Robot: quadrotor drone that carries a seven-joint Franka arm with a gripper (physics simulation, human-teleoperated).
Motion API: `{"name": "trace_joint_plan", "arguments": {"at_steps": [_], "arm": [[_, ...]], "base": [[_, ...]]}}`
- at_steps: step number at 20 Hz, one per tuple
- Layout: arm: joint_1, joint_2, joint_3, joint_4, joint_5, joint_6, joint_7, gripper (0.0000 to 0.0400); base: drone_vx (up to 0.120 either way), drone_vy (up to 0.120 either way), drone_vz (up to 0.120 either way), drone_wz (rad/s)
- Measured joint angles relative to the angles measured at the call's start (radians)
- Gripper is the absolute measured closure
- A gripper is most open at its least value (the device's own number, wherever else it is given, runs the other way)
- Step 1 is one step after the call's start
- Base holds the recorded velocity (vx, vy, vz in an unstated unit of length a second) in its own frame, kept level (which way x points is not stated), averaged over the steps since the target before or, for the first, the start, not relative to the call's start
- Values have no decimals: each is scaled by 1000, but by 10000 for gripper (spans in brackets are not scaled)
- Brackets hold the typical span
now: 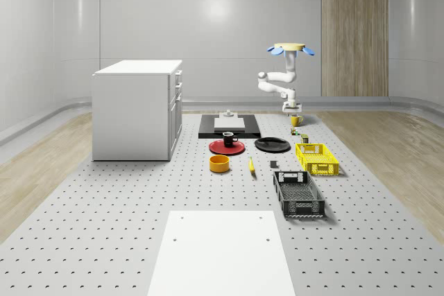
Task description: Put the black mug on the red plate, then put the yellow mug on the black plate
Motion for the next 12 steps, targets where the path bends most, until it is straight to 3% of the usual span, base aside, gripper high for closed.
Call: {"name": "trace_joint_plan", "arguments": {"at_steps": [12], "arm": [[15, 7, -7, 6, -8, -2, -19, 0]], "base": [[0, 0, 0, 0]]}}
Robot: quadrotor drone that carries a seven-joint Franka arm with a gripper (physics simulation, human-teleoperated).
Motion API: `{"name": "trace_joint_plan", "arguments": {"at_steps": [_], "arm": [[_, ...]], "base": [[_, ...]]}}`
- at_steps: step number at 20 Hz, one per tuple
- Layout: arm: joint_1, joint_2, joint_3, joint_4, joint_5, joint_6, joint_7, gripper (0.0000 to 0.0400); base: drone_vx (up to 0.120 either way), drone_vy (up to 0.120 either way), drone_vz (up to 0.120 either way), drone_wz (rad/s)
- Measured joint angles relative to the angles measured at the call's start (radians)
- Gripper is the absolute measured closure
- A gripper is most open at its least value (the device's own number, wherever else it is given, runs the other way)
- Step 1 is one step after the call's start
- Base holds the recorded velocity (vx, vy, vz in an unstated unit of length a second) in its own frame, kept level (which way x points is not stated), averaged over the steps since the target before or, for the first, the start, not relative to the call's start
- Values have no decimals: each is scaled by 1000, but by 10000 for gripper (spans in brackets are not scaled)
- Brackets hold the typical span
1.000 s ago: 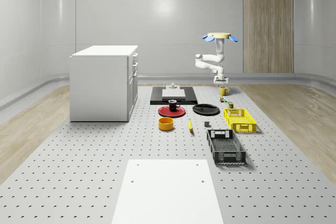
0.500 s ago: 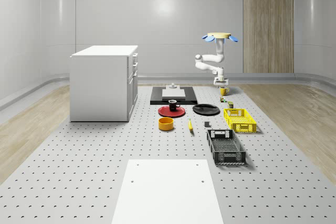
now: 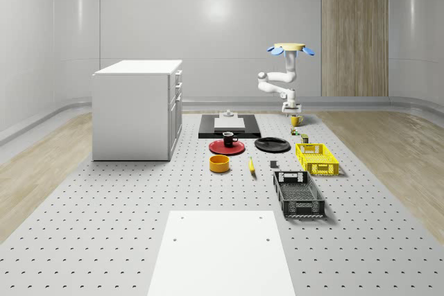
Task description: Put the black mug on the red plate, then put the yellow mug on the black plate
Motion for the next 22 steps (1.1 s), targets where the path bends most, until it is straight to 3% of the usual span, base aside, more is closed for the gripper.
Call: {"name": "trace_joint_plan", "arguments": {"at_steps": [6, 9, 12, 16, 22], "arm": [[1, 5, -8, 4, -9, 0, -3, 0], [1, 8, -13, 6, -14, 0, -4, 141], [2, 10, -16, 8, -18, -1, -5, 220], [3, 13, -18, 8, -20, -3, -6, 264], [6, 17, -16, 6, -20, -8, -8, 284]], "base": [[0, 0, 0, 0], [0, 0, 0, 0], [0, 0, 0, 0], [0, 0, 0, 0], [0, 0, 0, 0]]}}
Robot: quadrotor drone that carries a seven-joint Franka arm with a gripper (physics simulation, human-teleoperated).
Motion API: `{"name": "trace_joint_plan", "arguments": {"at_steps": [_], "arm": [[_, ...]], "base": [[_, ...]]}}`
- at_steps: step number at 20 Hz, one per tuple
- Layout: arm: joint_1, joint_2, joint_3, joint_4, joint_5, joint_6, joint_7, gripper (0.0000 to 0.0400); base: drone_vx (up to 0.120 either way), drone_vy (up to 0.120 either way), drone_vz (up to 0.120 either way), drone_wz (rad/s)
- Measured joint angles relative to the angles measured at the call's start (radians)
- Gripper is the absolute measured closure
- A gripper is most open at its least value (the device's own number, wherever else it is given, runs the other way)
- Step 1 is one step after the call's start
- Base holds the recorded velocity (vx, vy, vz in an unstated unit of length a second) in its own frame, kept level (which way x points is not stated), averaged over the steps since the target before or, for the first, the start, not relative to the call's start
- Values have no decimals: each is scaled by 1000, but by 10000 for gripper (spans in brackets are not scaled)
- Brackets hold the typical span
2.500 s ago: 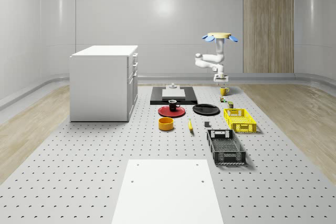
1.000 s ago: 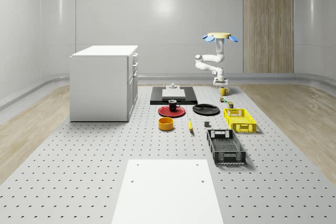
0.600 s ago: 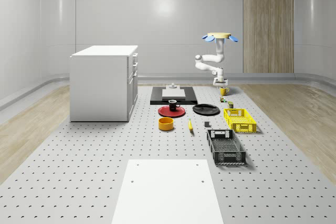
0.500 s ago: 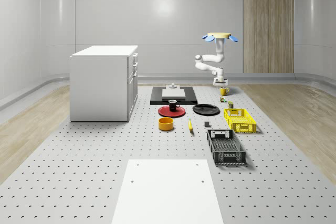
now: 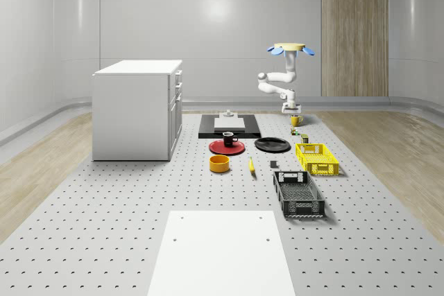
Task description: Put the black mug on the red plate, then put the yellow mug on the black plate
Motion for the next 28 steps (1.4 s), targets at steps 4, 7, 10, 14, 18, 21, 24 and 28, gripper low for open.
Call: {"name": "trace_joint_plan", "arguments": {"at_steps": [4, 7, 10, 14, 18, 21, 24, 28], "arm": [[10, -1, 31, -17, 28, -17, -1, 288], [17, -2, 54, -28, 49, -29, -1, 289], [21, -3, 68, -34, 62, -35, -2, 290], [23, -3, 77, -38, 70, -40, -2, 290], [24, -3, 81, -40, 74, -41, -2, 290], [24, -3, 82, -41, 75, -42, -2, 290], [24, -3, 83, -41, 76, -42, -1, 290], [24, -4, 83, -41, 76, -42, -1, 290]], "base": [[0, 0, 60, 0], [13, 0, 120, 0], [120, -80, 120, 0], [120, -120, 50, 0], [120, -120, 0, 0], [120, -120, 0, 0], [120, -120, 0, 0], [120, -120, 0, 0]]}}
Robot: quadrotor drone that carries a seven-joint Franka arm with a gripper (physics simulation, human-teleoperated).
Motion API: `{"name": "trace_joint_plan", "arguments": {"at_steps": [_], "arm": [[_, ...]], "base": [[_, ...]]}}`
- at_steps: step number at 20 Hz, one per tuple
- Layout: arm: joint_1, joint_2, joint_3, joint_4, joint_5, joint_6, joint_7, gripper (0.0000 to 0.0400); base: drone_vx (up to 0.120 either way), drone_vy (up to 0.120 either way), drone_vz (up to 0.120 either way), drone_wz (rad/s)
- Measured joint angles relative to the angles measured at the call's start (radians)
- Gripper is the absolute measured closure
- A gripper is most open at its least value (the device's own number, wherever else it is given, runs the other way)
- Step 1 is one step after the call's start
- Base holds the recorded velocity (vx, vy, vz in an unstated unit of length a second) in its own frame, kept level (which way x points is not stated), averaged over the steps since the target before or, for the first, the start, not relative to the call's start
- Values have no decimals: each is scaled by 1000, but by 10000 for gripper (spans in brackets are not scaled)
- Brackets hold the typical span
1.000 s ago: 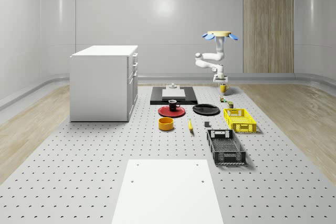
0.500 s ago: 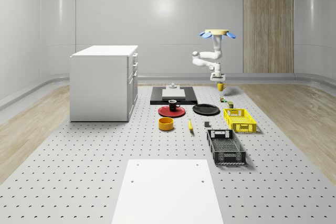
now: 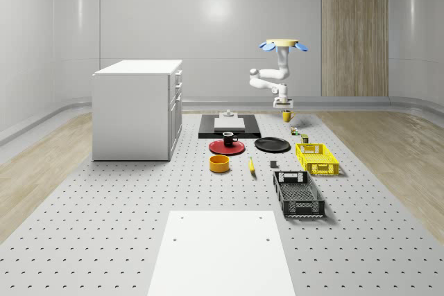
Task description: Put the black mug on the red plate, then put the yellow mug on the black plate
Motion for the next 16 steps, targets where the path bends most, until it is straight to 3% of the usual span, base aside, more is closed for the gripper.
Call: {"name": "trace_joint_plan", "arguments": {"at_steps": [16], "arm": [[0, -1, 0, 0, 1, 1, 0, 290]], "base": [[120, -120, 0, 0]]}}
